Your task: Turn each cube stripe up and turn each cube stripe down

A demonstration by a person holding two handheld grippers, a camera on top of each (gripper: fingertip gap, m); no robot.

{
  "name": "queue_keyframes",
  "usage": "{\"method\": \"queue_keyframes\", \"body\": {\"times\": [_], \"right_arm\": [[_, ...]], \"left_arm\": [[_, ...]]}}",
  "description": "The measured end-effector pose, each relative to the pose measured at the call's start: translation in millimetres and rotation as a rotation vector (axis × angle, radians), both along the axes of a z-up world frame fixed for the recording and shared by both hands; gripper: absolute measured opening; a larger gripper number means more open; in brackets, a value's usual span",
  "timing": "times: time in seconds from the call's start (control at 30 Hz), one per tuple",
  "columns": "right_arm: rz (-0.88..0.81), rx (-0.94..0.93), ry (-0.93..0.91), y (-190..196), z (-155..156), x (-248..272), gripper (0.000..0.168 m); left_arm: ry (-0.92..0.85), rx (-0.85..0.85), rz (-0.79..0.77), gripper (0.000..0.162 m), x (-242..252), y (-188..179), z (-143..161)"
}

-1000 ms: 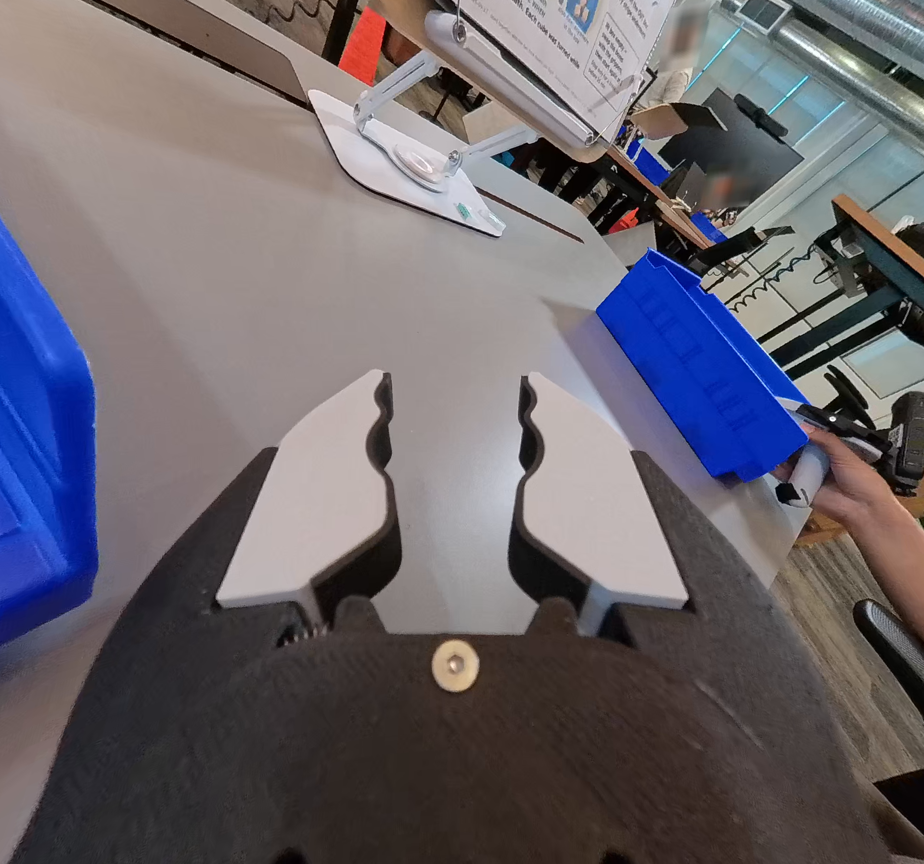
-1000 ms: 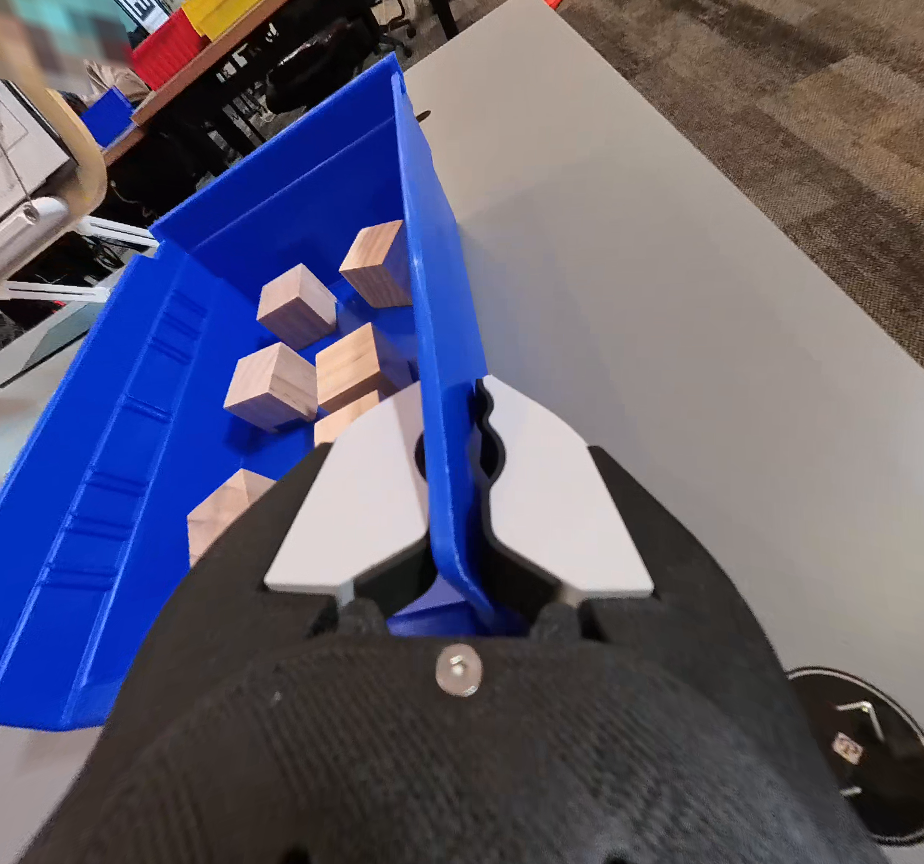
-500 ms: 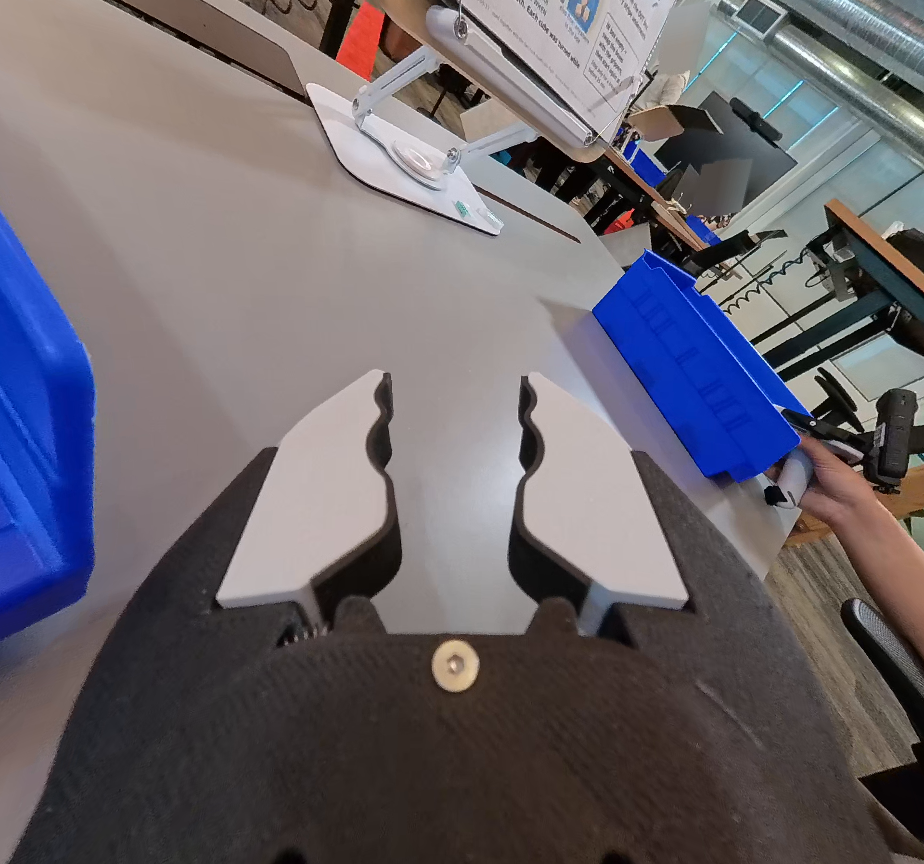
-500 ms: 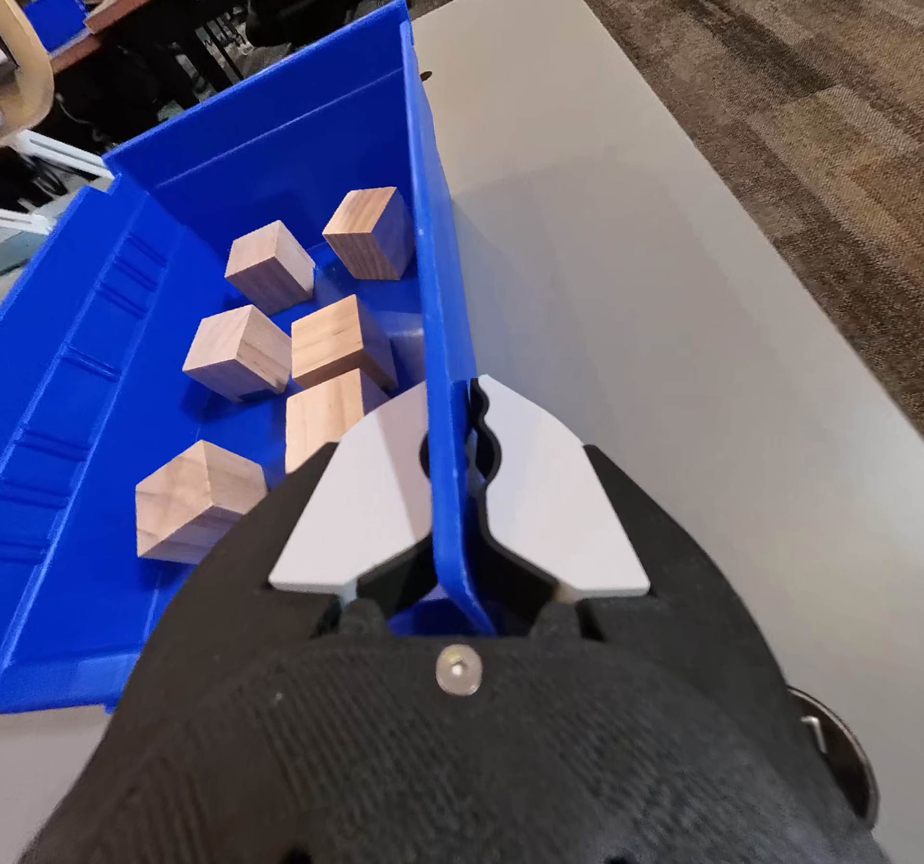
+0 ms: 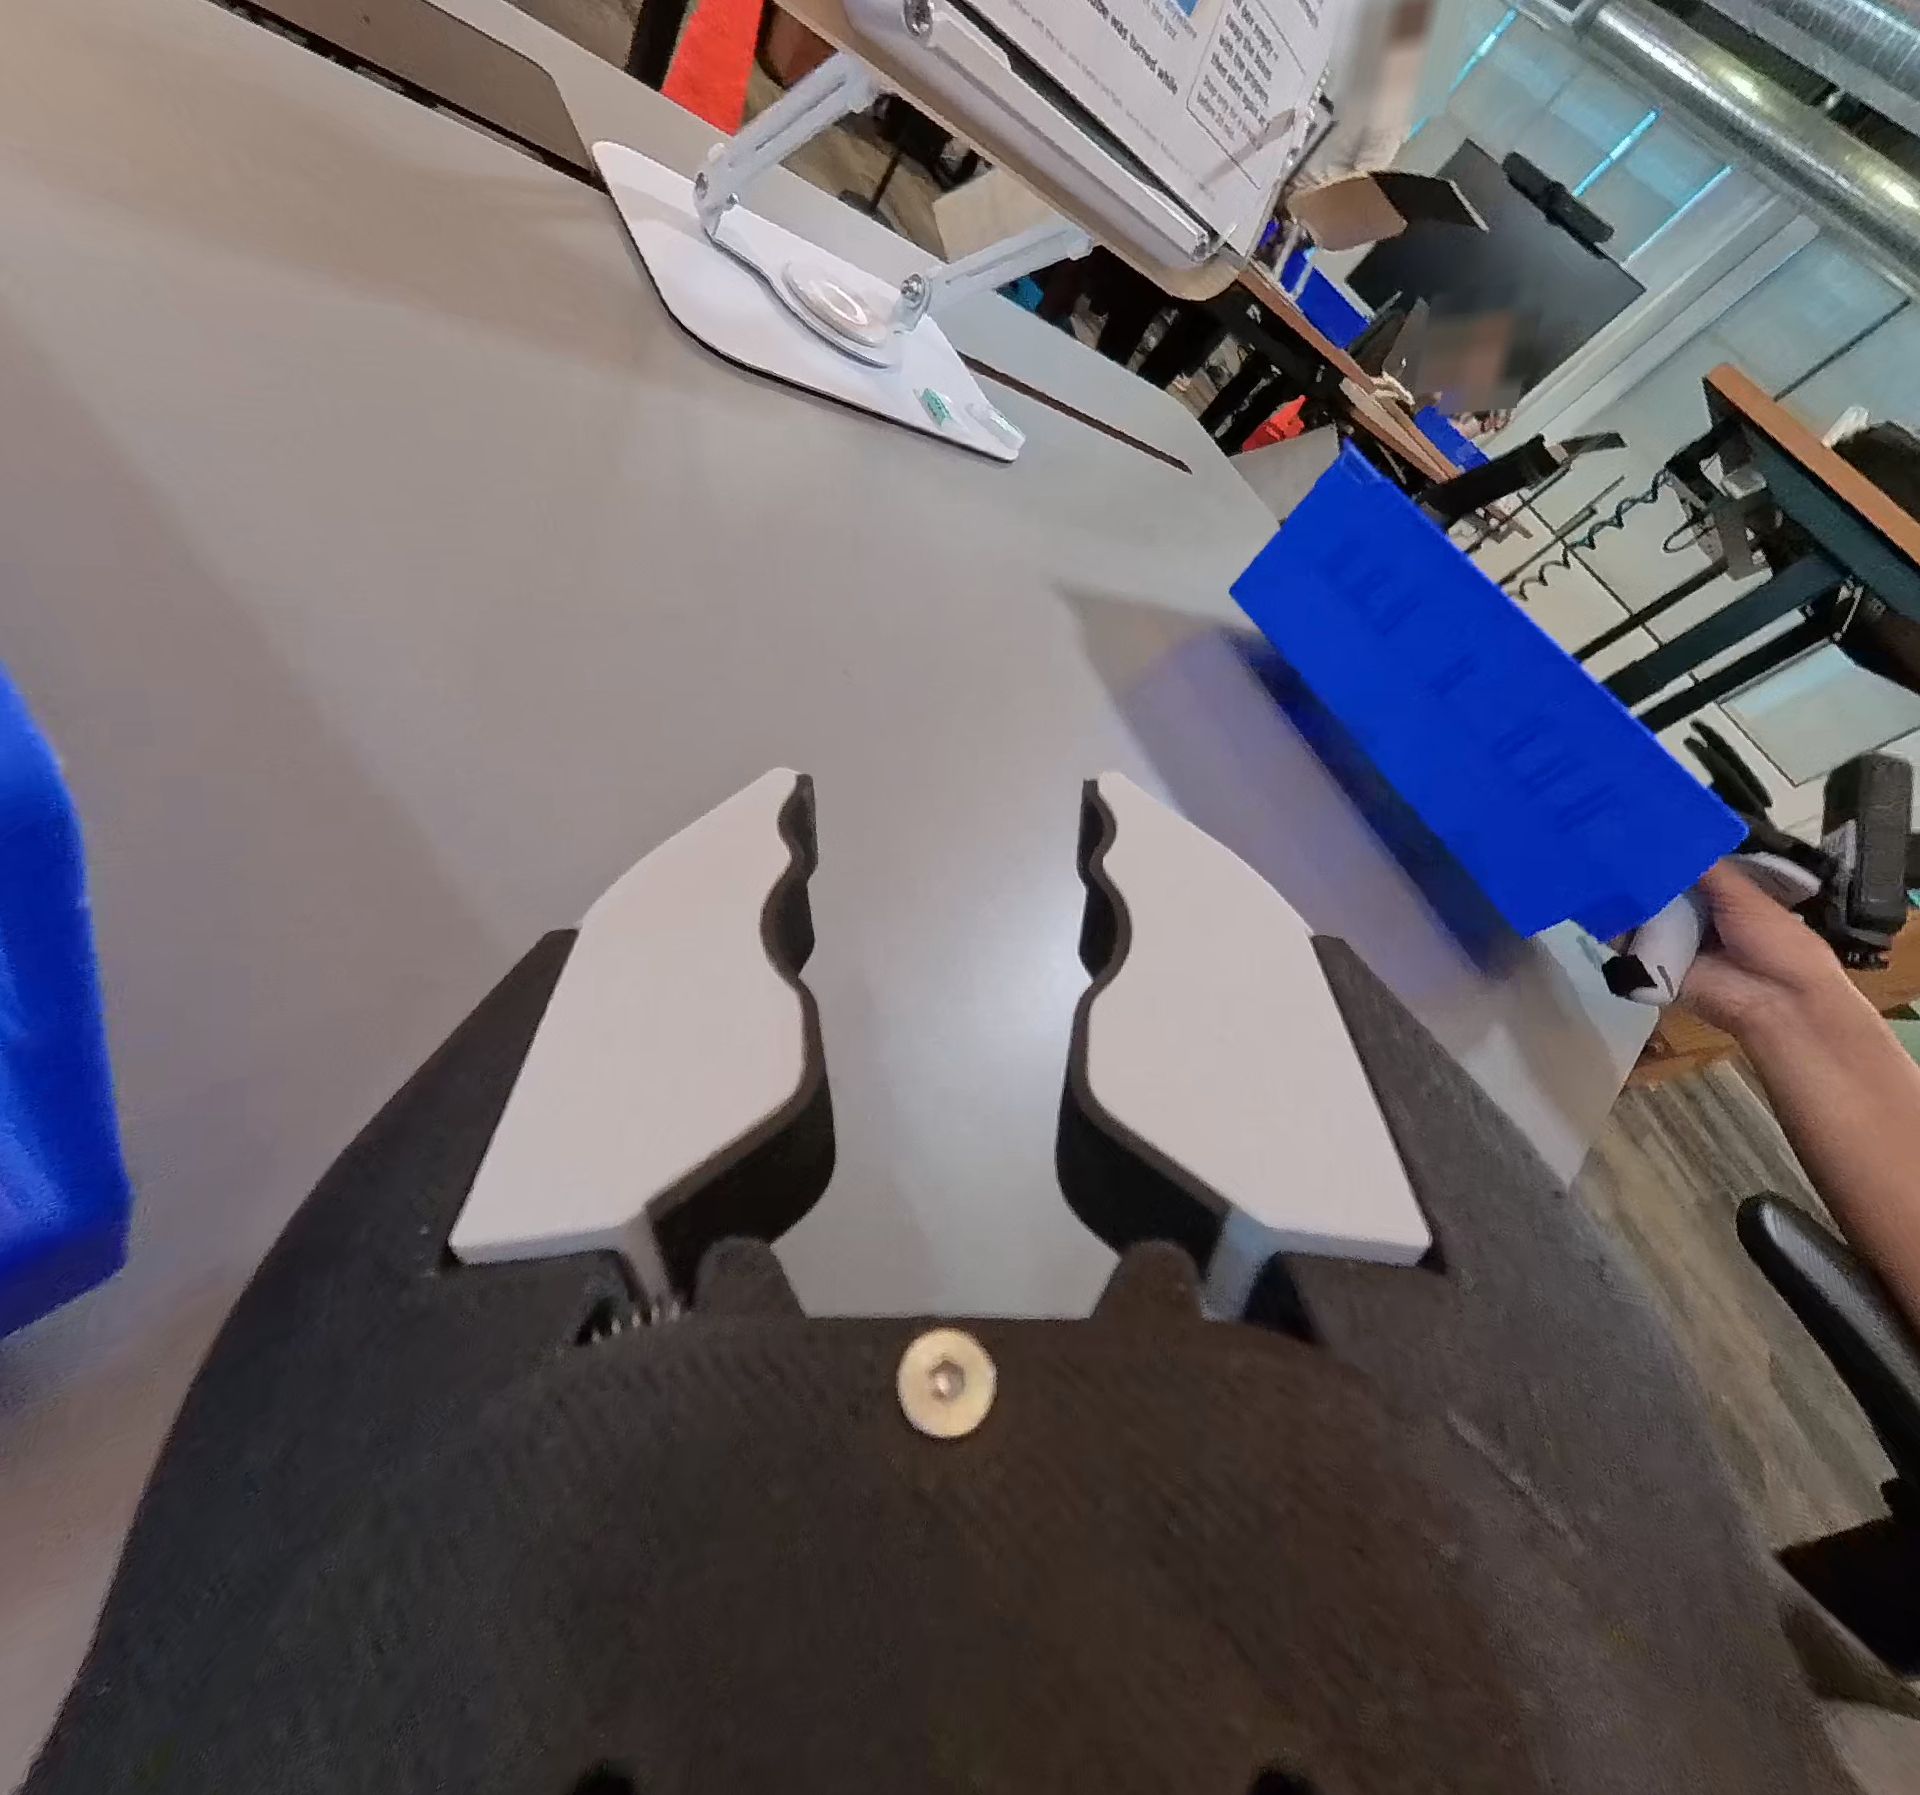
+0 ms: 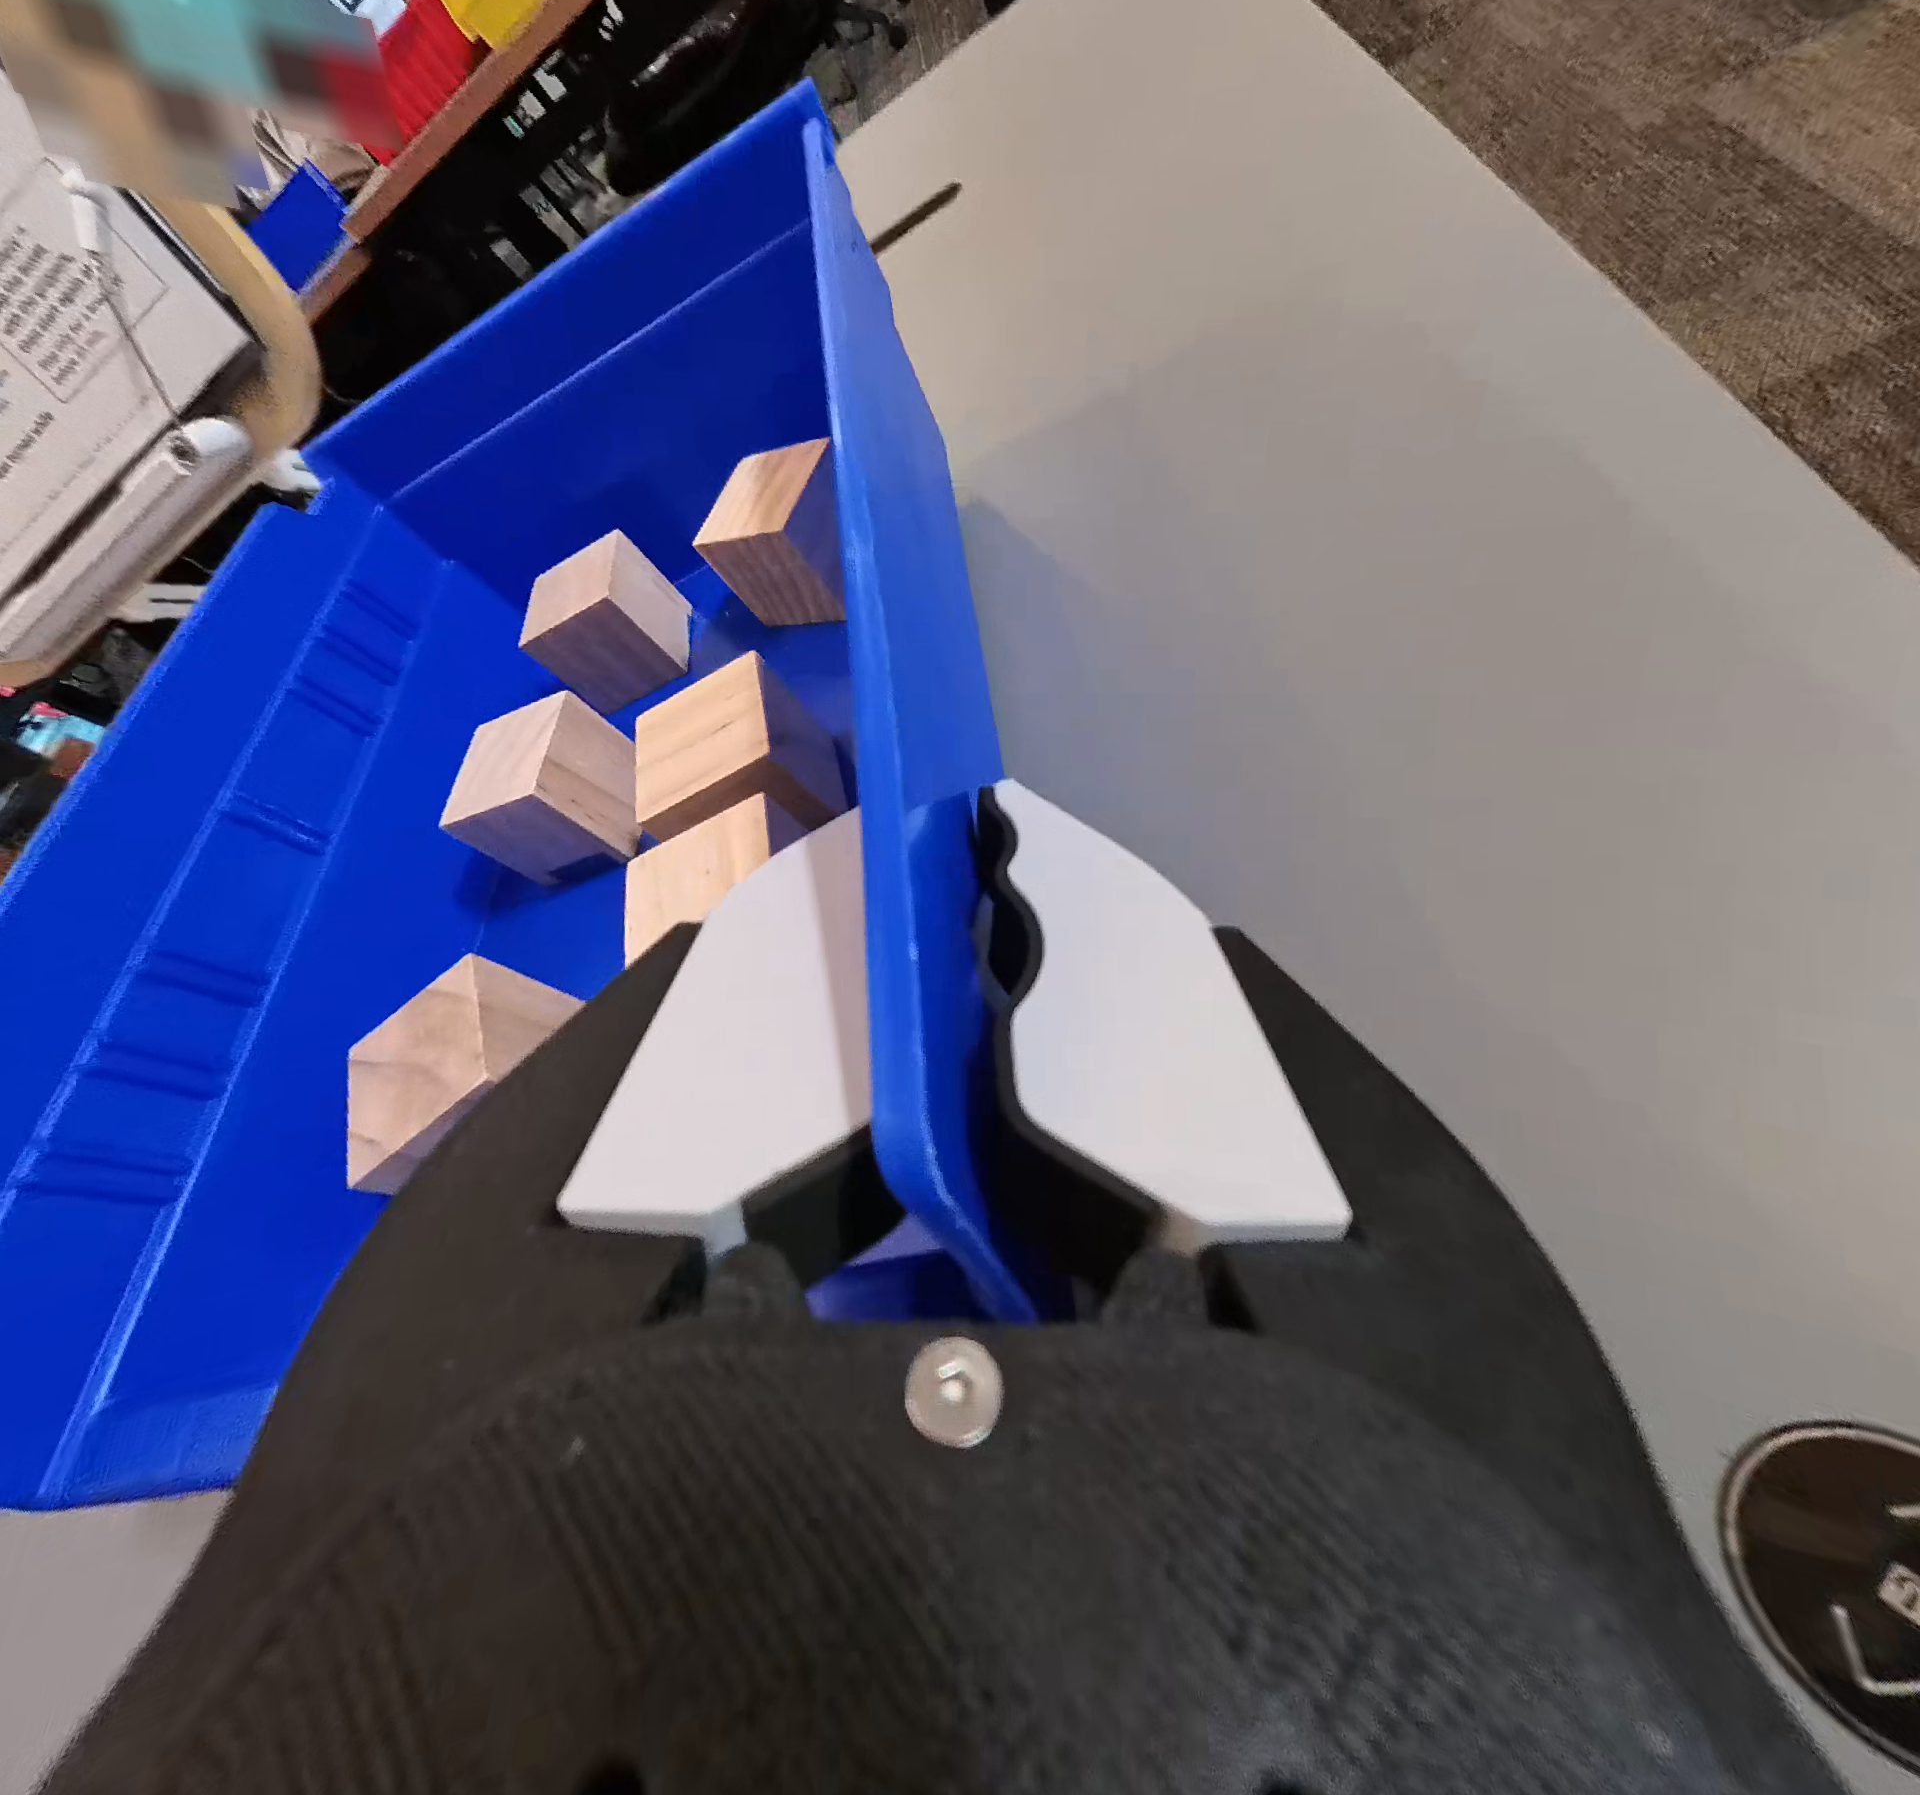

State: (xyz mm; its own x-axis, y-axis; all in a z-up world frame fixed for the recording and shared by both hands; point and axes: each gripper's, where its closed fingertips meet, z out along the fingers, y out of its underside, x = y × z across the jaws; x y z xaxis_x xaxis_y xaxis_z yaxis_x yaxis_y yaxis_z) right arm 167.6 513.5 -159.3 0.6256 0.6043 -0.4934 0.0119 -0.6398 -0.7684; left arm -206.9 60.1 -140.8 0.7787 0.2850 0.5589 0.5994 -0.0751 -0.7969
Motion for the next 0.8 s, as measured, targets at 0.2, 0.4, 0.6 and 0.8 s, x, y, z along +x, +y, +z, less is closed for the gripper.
{"method": "queue_keyframes", "body": {"times": [0.2,0.4,0.6,0.8], "right_arm": [[0.056,-0.015,0.113,-11,18,-10,0.008],[0.076,0.002,0.118,-17,23,-17,0.008],[0.097,0.012,0.055,-19,14,-19,0.008],[0.111,0.017,0.059,-23,16,-23,0.008]], "left_arm": [[0.053,0.069,-0.21,0.067,43,16,21],[0.44,0.065,0.013,0.083,30,3,60],[0.582,0.04,0.274,0.075,-12,-29,73],[0.679,-0.202,0.581,0.072,-59,-65,61]]}}
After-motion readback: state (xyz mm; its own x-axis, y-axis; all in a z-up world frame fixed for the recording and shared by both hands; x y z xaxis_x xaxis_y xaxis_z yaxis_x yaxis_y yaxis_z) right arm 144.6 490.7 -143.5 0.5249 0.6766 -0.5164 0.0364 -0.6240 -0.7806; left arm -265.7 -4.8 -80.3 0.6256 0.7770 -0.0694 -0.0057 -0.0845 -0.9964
